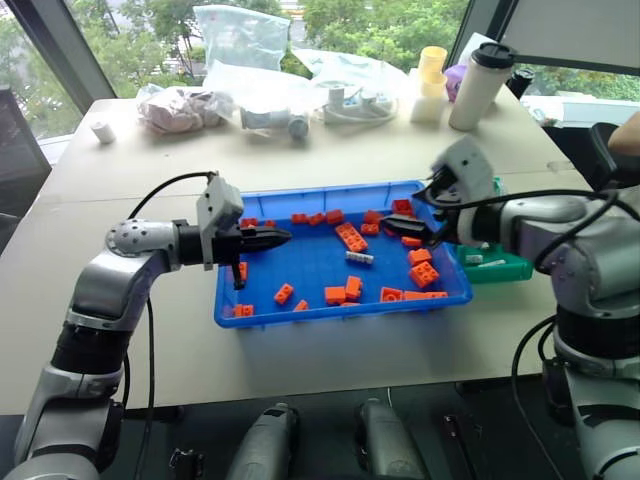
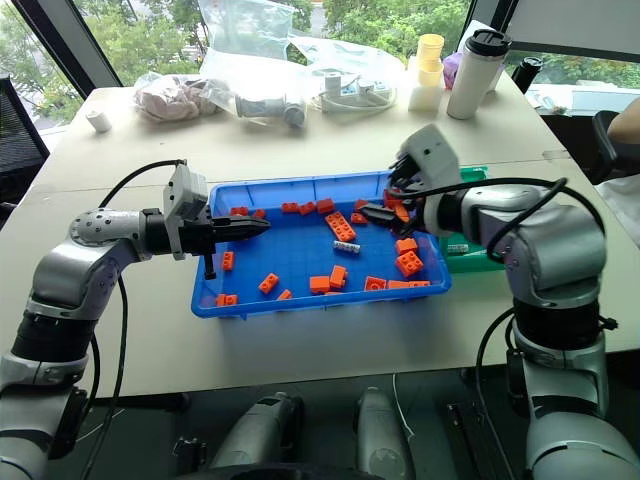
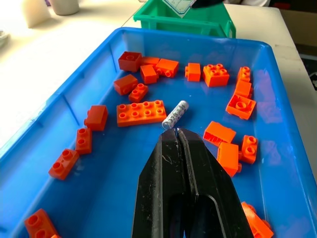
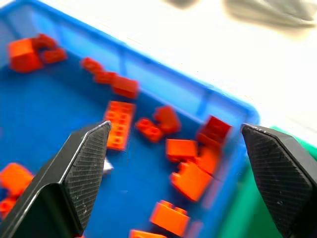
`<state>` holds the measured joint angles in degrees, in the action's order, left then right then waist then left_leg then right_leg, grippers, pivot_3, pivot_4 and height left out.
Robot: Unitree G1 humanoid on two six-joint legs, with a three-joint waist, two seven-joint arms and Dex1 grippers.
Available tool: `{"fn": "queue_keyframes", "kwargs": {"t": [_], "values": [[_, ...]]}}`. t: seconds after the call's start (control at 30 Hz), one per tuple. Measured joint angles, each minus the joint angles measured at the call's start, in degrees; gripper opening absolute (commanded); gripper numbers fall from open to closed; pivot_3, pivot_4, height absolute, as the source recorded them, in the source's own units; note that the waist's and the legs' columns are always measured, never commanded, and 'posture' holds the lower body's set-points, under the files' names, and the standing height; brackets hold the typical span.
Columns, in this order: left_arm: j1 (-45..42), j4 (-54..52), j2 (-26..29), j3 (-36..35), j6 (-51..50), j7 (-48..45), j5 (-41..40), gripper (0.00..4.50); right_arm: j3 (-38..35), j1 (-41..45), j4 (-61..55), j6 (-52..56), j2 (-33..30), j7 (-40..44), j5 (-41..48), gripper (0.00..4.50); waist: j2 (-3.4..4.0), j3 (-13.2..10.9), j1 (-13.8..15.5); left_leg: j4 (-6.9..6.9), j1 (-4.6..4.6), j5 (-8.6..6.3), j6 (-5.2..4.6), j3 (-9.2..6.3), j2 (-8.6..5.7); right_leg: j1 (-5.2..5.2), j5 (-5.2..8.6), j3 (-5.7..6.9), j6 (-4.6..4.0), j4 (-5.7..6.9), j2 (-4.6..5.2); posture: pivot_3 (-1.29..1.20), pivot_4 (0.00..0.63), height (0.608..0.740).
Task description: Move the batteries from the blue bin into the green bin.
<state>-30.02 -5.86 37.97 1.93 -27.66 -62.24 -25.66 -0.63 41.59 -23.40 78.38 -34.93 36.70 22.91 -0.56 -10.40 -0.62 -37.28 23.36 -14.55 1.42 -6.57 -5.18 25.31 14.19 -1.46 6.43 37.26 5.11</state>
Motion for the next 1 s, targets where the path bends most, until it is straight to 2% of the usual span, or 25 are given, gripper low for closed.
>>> {"fn": "queue_keyframes", "kwargs": {"t": [0.17,0.3,0.6,0.7,0.93,1.0], "values": [[0.3,-0.3,0.2,-0.1,-0.2,0.3,0.0,0.0,6.8,-2.2,0.4,-2.2,0.7,-0.5,0.3,4.32,-0.01,0.0,0.1,-0.05,0.02,0.01,0.03,-0.03,-0.05,-0.02,0.0,0.03,0.0,-0.02,0.03,0.0,0.15,0.74],[1.2,-1.9,0.3,-0.5,-0.6,0.9,-0.1,0.0,12.4,-4.1,5.3,-7.2,0.6,-0.3,-1.1,4.32,-0.01,0.0,-0.3,0.02,0.0,0.02,0.03,-0.02,0.0,0.01,0.0,0.02,0.0,-0.01,-0.02,0.0,0.15,0.74],[3.2,-4.3,1.2,-1.2,-1.8,2.6,-0.7,0.0,16.7,-4.2,13.6,-15.3,1.0,1.1,-3.8,4.32,-0.01,0.0,-0.3,0.0,0.0,0.02,0.03,-0.01,-0.01,0.01,0.0,0.01,0.0,-0.01,-0.02,0.0,0.15,0.74],[3.5,-4.9,1.4,-1.3,-2.0,2.9,-0.9,0.0,18.5,-3.4,15.5,-17.5,1.2,1.6,-5.1,3.49,-0.01,0.0,-0.3,-0.01,-0.01,0.02,0.03,-0.02,-0.01,0.0,0.0,0.01,0.0,-0.01,-0.02,0.0,0.15,0.74],[3.8,-5.6,1.4,-1.4,-2.1,3.7,-1.1,0.0,20.8,-2.9,17.5,-20.1,1.8,1.9,-8.2,0.04,-0.01,0.0,-0.2,0.01,-0.01,0.02,0.03,-0.02,-0.01,0.01,0.0,0.01,0.0,-0.01,-0.02,0.0,0.15,0.74],[3.8,-5.6,1.4,-1.4,-2.1,3.7,-1.2,0.0,20.8,-2.9,17.3,-20.0,1.8,1.9,-8.6,0.01,-0.01,0.0,-0.2,0.0,-0.01,0.02,0.03,-0.01,-0.01,0.01,0.0,0.01,0.0,-0.01,-0.02,0.0,0.15,0.74]]}}
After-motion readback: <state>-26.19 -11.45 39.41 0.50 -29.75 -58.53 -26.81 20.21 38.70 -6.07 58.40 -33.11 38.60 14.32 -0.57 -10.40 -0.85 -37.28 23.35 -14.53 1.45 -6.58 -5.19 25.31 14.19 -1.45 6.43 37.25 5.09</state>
